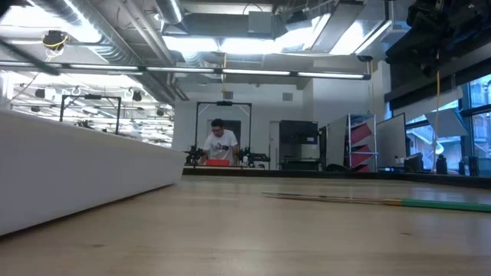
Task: Sort silverware
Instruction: Put the green knife on the silverware tray
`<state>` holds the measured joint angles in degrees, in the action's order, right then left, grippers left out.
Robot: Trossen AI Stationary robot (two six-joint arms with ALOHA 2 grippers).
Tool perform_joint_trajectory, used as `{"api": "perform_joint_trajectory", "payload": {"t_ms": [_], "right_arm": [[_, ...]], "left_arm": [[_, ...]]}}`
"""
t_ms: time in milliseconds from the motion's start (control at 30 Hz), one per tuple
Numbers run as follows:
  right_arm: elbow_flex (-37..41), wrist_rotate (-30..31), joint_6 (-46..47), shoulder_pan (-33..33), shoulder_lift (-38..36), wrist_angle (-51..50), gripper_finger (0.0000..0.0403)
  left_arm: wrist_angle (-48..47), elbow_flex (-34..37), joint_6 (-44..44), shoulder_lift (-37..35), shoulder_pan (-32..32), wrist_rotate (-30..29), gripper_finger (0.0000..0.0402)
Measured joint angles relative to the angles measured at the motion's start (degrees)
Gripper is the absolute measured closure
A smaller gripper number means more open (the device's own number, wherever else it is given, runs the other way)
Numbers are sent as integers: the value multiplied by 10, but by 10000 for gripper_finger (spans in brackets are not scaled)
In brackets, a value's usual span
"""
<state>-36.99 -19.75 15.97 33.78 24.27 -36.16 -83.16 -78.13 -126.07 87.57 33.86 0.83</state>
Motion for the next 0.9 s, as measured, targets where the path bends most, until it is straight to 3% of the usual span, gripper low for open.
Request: {"api": "perform_joint_trajectory", "payload": {"t_ms": [100, 367, 600, 900], "right_arm": [[0, 0, 0, 0, 0, 0, 320], [0, 0, 1, 0, 0, 0, 320], [0, 0, 2, 0, 0, 0, 320], [0, 0, 3, 0, 0, 0, 320]], "left_arm": [[32, 37, -38, 0, 37, 0, 382], [135, 145, -34, 1, 75, 0, 382], [160, 215, -36, 1, 90, 0, 382], [271, 292, -37, 1, 93, 3, 382]]}}
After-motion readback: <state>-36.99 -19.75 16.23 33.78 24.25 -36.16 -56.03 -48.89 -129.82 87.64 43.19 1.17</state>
